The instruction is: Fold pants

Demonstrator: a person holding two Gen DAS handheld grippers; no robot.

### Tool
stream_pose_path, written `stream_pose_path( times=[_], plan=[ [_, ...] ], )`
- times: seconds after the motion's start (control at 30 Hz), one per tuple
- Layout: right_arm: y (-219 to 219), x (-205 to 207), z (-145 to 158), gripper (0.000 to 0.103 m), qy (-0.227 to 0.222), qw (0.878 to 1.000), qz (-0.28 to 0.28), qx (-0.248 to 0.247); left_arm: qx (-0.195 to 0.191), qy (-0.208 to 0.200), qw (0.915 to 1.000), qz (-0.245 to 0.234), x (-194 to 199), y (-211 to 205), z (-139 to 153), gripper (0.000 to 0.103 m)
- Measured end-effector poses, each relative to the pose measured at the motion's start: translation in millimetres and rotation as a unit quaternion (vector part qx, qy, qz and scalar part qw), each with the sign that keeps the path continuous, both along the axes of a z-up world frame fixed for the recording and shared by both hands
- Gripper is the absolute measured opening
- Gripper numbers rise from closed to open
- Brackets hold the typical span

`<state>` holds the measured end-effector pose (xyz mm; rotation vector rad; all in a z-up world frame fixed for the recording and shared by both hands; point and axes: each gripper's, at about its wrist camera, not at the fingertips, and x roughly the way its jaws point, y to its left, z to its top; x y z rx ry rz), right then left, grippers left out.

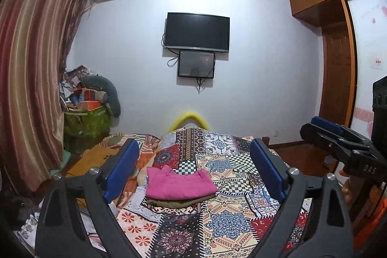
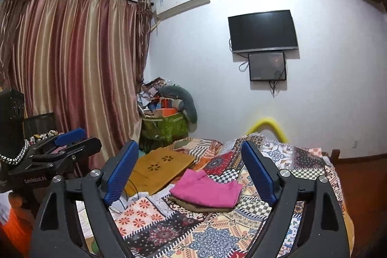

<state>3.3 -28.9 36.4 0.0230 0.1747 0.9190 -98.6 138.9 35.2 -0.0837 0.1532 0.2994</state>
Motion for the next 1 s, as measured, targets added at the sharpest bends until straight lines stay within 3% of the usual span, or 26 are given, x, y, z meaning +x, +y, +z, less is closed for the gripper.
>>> stream_pose_path(
  times=[0.13, 0.3, 1.0],
  plan=[
    [-1.7, -1.3, -1.6, 0.099, -0.001, 1.000, -0.005, 0.006, -0.003, -0.004, 1.0000, -0.001, -2.5, -2.0, -0.9, 0.098],
    [-3.0, -5.7, -2.9, 0.103, -0.005, 1.000, -0.012, 0.008, 0.002, -0.005, 1.0000, 0.000, -2.4, -0.8, -1.7, 0.099],
    [-5.6, -12.1, -1.7, 0.103, -0.003, 1.000, -0.019, 0.003, 0.015, -0.006, 0.9999, -0.003, -2.7, -8.1, -5.6, 0.100]
  ],
)
